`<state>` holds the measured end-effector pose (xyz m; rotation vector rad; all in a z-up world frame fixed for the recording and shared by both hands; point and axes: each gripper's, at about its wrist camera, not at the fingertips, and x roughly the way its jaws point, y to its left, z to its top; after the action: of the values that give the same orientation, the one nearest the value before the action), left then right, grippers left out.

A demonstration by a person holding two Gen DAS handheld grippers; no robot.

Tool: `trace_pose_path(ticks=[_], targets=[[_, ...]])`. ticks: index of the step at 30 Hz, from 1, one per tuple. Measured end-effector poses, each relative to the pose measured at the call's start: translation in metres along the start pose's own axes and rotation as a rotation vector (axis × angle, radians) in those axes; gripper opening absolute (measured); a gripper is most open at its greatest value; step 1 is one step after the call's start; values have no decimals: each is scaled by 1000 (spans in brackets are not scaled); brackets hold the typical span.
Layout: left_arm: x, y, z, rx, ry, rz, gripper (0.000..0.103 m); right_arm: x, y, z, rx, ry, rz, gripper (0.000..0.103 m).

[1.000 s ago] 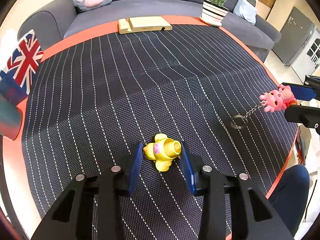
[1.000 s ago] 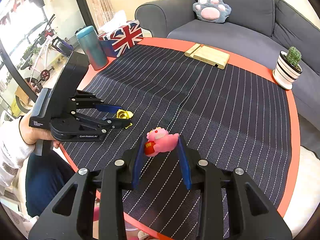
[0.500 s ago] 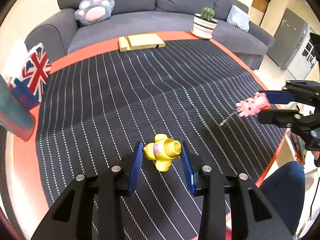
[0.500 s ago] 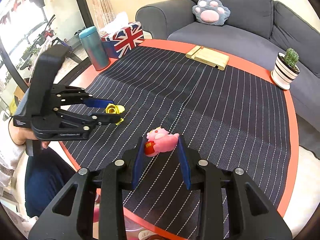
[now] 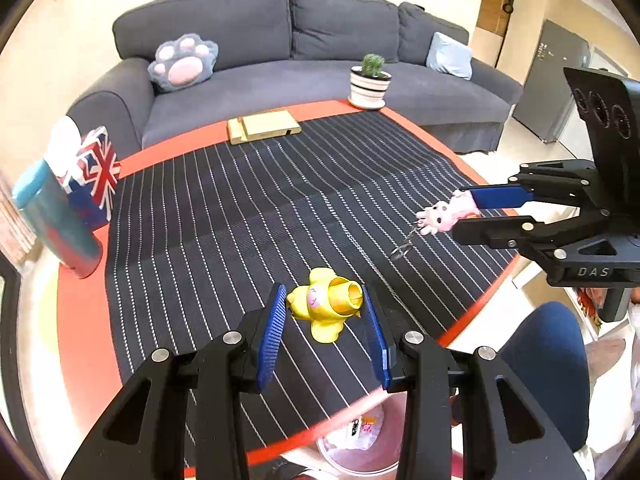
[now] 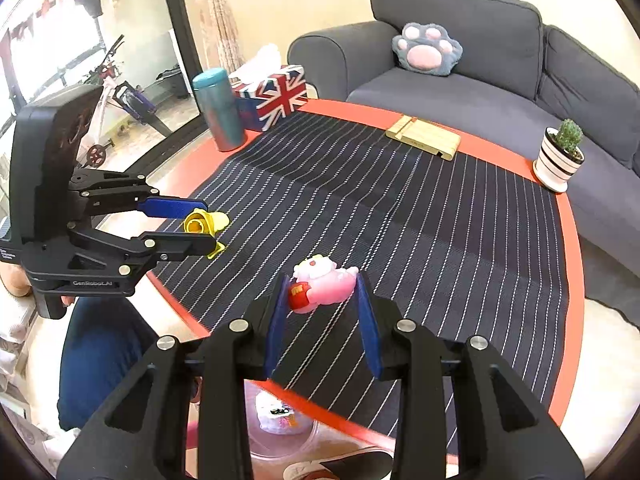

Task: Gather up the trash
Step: 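Carry the pig and yellow toy over the trash bin with both grippers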

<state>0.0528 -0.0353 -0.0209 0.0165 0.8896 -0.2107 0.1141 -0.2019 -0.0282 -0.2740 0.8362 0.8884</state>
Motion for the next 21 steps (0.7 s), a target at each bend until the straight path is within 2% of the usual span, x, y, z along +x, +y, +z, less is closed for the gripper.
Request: trace_pose_path(ticks=[10, 21], targets=[[-37, -24, -35, 14, -48, -15, 38, -28, 33, -39, -6, -28, 18, 33], [-53, -45, -74, 4, -58, -38, 38, -49, 64, -87, -13, -32, 61, 33]])
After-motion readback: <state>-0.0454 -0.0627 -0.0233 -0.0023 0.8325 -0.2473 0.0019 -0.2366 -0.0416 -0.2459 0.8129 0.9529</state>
